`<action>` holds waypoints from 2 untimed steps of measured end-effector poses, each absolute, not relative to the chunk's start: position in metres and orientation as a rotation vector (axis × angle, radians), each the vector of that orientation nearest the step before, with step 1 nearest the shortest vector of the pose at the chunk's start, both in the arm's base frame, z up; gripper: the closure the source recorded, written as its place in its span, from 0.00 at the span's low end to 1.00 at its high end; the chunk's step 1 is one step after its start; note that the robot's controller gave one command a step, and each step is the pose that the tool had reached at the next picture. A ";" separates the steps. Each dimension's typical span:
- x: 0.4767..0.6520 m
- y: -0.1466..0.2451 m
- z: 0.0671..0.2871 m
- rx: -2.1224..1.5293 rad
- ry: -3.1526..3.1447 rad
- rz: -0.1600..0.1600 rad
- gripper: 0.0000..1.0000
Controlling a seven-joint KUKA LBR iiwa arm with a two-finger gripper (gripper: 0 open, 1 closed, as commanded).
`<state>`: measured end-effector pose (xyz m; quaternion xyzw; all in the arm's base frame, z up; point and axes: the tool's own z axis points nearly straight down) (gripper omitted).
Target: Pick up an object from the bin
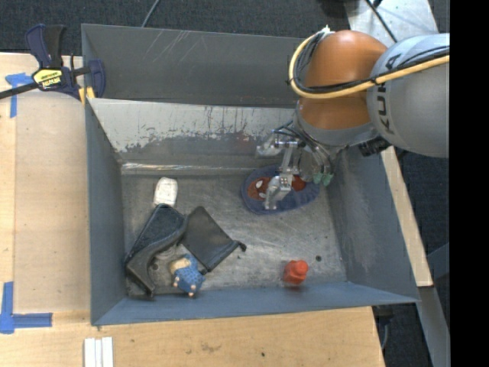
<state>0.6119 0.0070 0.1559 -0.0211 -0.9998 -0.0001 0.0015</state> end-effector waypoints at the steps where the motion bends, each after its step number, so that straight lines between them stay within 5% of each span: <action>1: 0.584 0.093 0.150 -0.158 -3.138 -0.001 0.00; 2: 0.552 0.154 0.125 -0.432 -3.110 -0.003 0.00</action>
Offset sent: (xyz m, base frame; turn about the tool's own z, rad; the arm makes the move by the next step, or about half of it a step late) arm -0.0272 0.0810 -0.0063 0.0654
